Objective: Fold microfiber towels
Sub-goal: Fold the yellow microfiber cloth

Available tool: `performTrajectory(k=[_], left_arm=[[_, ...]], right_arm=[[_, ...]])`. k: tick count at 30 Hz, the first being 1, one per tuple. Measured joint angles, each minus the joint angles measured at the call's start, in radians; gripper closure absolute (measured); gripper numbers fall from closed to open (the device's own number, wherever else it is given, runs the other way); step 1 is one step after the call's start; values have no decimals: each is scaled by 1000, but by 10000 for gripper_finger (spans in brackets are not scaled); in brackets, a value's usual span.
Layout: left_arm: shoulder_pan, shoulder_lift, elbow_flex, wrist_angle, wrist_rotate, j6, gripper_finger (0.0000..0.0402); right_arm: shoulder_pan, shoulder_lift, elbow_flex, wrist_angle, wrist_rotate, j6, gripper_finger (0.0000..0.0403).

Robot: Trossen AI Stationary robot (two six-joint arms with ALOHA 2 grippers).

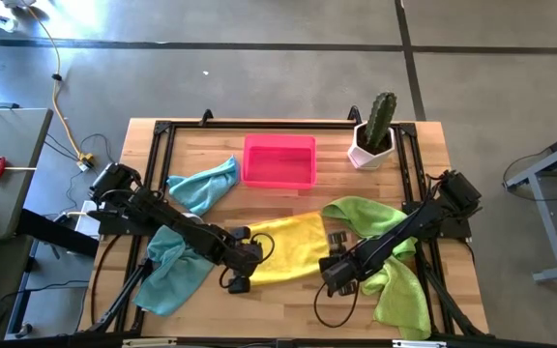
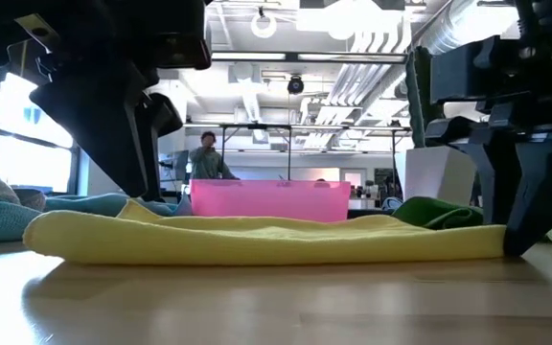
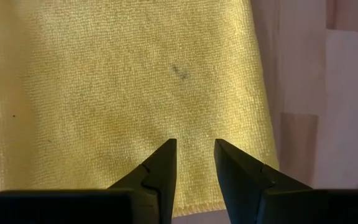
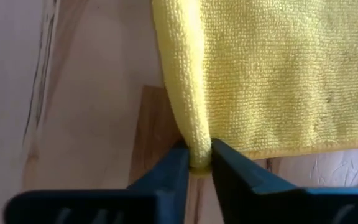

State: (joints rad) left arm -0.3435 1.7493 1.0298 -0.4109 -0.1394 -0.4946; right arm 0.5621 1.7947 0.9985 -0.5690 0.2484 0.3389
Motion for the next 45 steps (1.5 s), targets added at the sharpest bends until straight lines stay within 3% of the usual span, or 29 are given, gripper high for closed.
performTrajectory(k=[4,15,25,31,36,45], left_arm=[[0,0,0,27,0,17,303],[0,0,0,261,-7,232,301],[3,46,-2,535,-188,371,284],[8,115,-2,656,-220,378,279],[3,140,-3,574,-222,329,279],[-64,92,-3,293,-222,166,280]], right_arm=[[-6,0,10,-20,-26,-7,396],[-81,2,107,-56,-165,48,401],[-138,1,157,16,-242,155,400],[-137,1,188,14,-259,151,400],[-137,1,215,-7,-248,97,400],[-146,0,261,50,-85,-138,400]])
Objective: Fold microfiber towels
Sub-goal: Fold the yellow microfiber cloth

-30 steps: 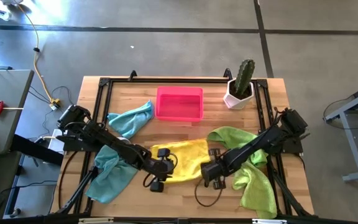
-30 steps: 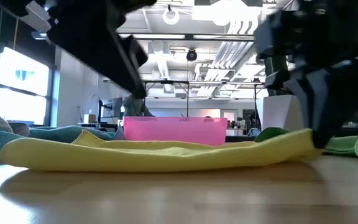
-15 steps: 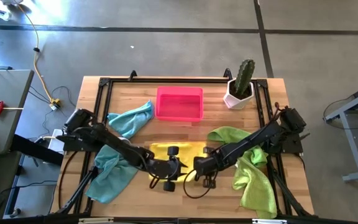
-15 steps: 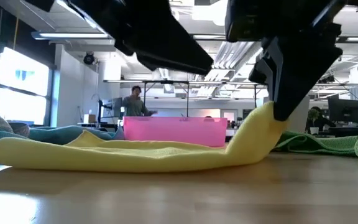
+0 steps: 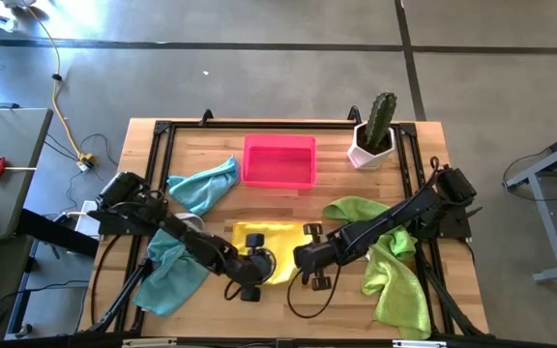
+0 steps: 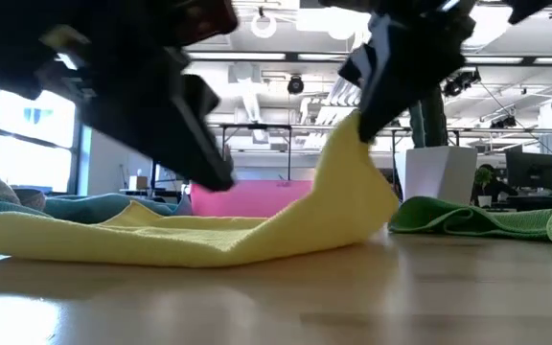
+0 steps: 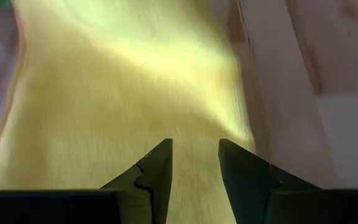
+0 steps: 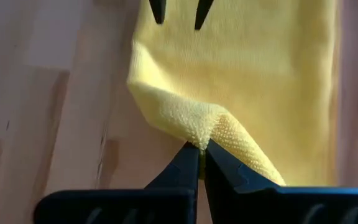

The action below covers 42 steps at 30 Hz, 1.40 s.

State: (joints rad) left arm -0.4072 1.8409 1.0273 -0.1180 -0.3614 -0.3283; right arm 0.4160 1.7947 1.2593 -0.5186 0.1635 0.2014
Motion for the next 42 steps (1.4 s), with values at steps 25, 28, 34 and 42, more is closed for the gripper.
performTrajectory(k=[25,28,34,42], left_arm=[[-138,-54,0,-481,-68,-399,280],[-138,-54,0,-508,-62,-418,280],[-138,-54,0,-517,-39,-421,280],[-138,-54,0,-525,-32,-421,280]], right_arm=[[-116,107,4,555,-17,-377,400],[-116,137,4,632,-17,-407,400],[-122,187,4,764,-16,-448,400],[-143,251,4,907,-23,-473,400]])
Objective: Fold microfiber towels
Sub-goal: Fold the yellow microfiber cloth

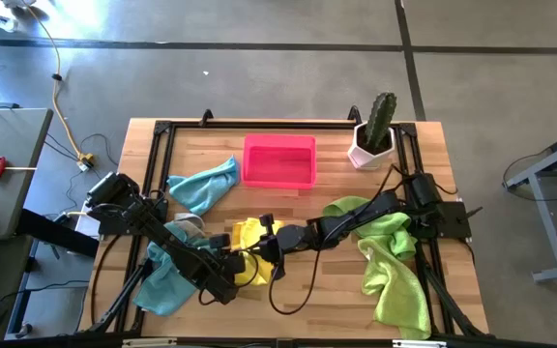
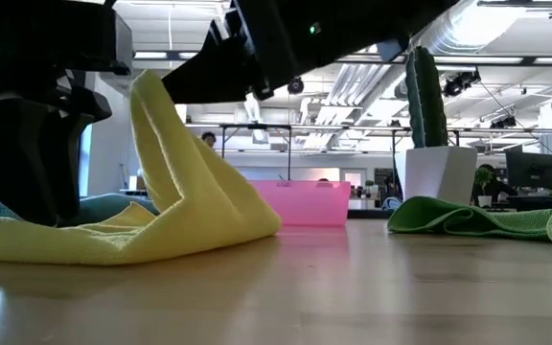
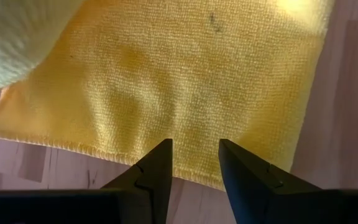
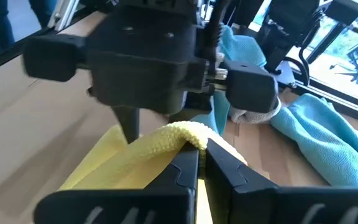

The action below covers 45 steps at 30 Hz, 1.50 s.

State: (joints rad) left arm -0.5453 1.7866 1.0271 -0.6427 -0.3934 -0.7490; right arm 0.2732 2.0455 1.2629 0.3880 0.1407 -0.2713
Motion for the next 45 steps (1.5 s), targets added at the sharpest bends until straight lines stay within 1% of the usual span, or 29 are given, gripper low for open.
performTrajectory(k=[7,13,15,21,26,28,30,35,39,42,45], left_arm=[[0,0,0,-13,-2,0,280],[0,-1,0,-15,-4,8,280],[0,-1,0,-15,-4,17,280],[1,-1,0,-13,-4,19,280],[0,-1,0,-16,2,19,280],[0,-1,0,-16,3,19,280],[0,-1,0,-16,4,19,280],[0,-1,3,-25,32,20,280],[0,-1,24,-61,74,19,280],[-9,-1,56,-115,80,19,280],[-25,-2,95,-181,79,19,280]], right_arm=[[-11,59,0,100,-47,0,400],[-11,88,0,143,-49,3,400],[-11,96,1,193,-49,1,400],[-14,104,1,206,-48,16,400],[-14,119,1,197,-79,45,395],[-14,128,1,201,-97,45,383],[-13,130,1,184,-111,46,363],[-11,130,1,165,-147,93,294],[-10,123,0,140,-142,122,253],[-10,70,0,35,-110,112,240],[-9,5,0,-136,-37,126,239]])
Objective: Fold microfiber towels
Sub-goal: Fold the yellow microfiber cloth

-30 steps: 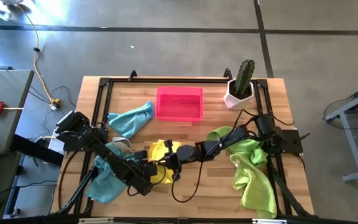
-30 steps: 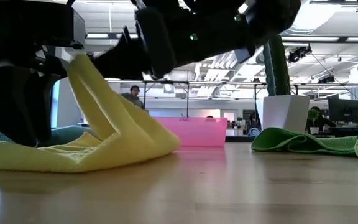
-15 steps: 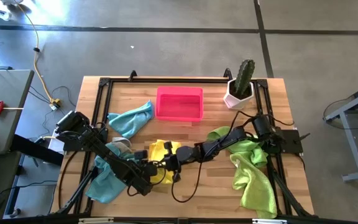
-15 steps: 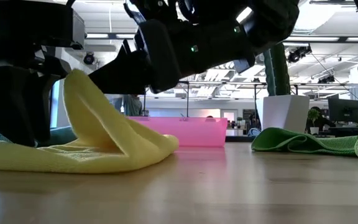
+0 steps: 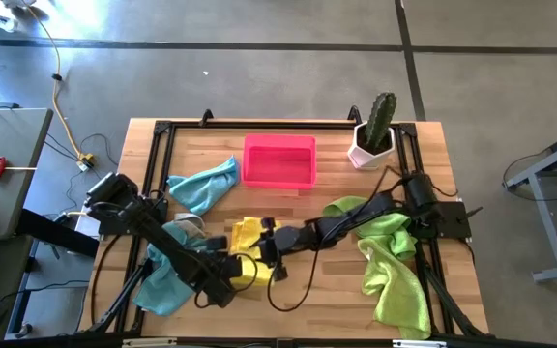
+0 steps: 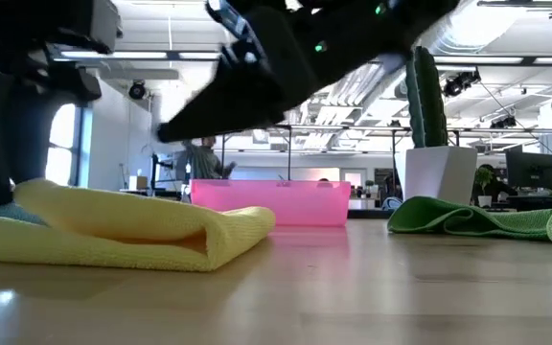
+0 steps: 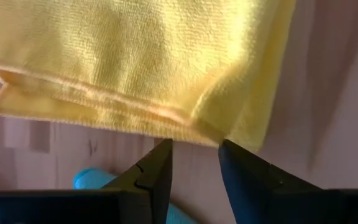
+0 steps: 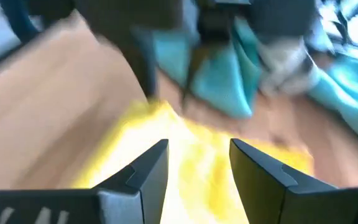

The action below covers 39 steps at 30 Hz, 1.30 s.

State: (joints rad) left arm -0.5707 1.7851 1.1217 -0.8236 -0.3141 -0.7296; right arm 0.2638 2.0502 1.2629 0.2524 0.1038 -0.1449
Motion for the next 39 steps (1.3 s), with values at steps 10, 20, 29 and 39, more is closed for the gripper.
performTrajectory(k=[10,20,29,39], left_arm=[[-25,-1,82,-16,-195,5,280],[21,-1,5,242,-276,-10,280],[51,0,-106,312,-232,-123,280],[79,0,-187,311,-199,-120,280]], right_arm=[[-16,-40,0,-384,181,-70,264],[-105,-40,0,-381,163,-188,271],[-119,-40,-2,-432,22,-125,271],[-56,-40,-2,-558,-57,20,271]])
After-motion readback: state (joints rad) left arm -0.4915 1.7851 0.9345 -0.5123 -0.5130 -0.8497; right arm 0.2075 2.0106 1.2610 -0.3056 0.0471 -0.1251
